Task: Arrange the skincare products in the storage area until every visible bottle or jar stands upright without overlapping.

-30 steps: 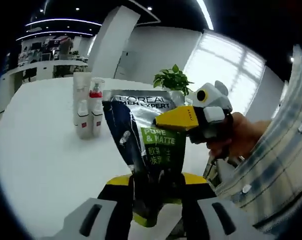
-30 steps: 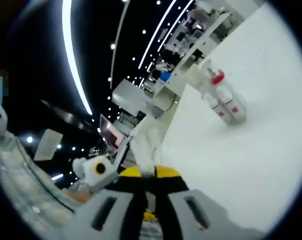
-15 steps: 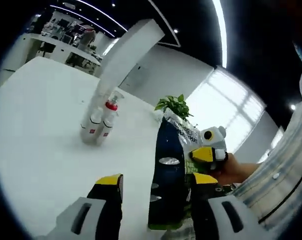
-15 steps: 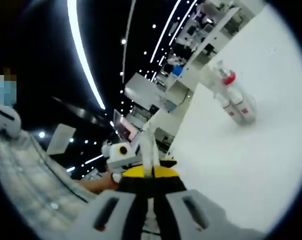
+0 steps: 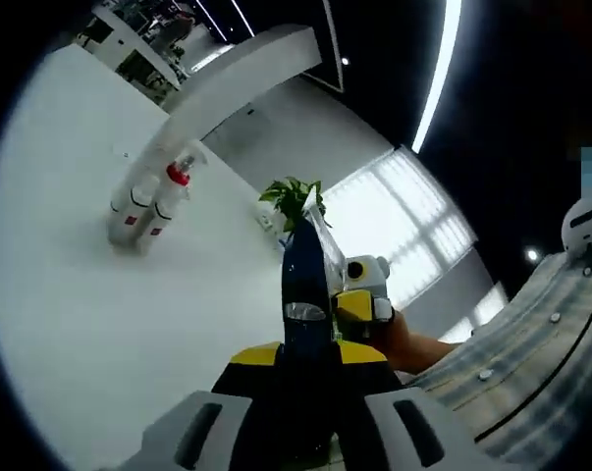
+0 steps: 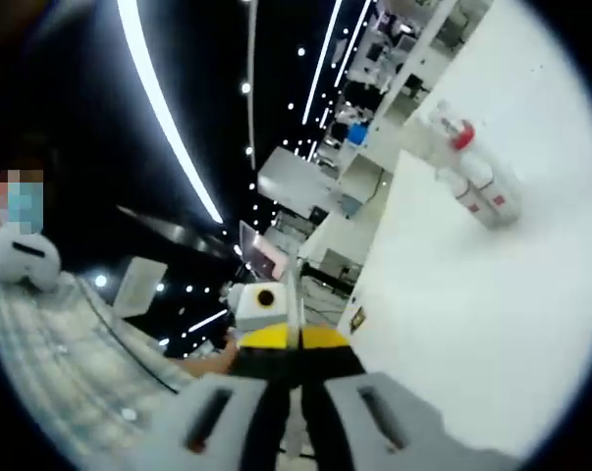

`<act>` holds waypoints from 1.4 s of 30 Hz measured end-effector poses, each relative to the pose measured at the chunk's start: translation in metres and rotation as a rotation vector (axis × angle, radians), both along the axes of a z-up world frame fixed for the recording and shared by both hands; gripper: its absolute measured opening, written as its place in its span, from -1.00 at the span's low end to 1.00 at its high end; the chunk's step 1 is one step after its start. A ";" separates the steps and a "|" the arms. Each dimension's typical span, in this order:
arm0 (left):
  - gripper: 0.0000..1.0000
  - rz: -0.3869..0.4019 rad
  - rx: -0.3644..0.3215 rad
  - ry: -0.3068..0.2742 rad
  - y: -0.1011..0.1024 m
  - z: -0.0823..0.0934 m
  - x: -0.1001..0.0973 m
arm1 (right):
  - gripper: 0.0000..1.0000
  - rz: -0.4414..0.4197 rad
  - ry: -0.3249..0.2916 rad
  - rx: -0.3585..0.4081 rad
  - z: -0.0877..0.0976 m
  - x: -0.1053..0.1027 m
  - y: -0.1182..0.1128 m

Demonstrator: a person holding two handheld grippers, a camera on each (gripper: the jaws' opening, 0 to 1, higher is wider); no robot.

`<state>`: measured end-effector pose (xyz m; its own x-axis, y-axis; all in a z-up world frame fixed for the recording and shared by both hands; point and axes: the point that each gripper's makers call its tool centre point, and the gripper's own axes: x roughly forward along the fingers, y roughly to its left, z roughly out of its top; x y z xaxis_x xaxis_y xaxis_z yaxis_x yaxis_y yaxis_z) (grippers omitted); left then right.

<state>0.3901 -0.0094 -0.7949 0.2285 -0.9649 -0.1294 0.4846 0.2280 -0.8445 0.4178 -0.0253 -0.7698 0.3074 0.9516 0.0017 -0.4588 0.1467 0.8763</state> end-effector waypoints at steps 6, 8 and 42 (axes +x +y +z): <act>-0.88 -0.012 -0.023 0.011 0.006 0.001 0.002 | -0.99 -0.010 0.004 -0.009 -0.001 0.005 -0.002; -0.97 -0.013 -0.061 0.034 0.005 0.007 0.001 | -0.99 -0.018 0.005 -0.015 -0.003 0.008 -0.005; -0.75 0.184 -0.276 0.240 0.007 0.014 0.020 | -1.00 -0.028 0.032 0.020 -0.012 -0.024 -0.006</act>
<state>0.4105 -0.0022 -0.7811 0.3951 -0.9168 0.0585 0.2384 0.0409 -0.9703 0.3935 -0.0312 -0.7814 0.3345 0.9423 0.0098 -0.4260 0.1419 0.8935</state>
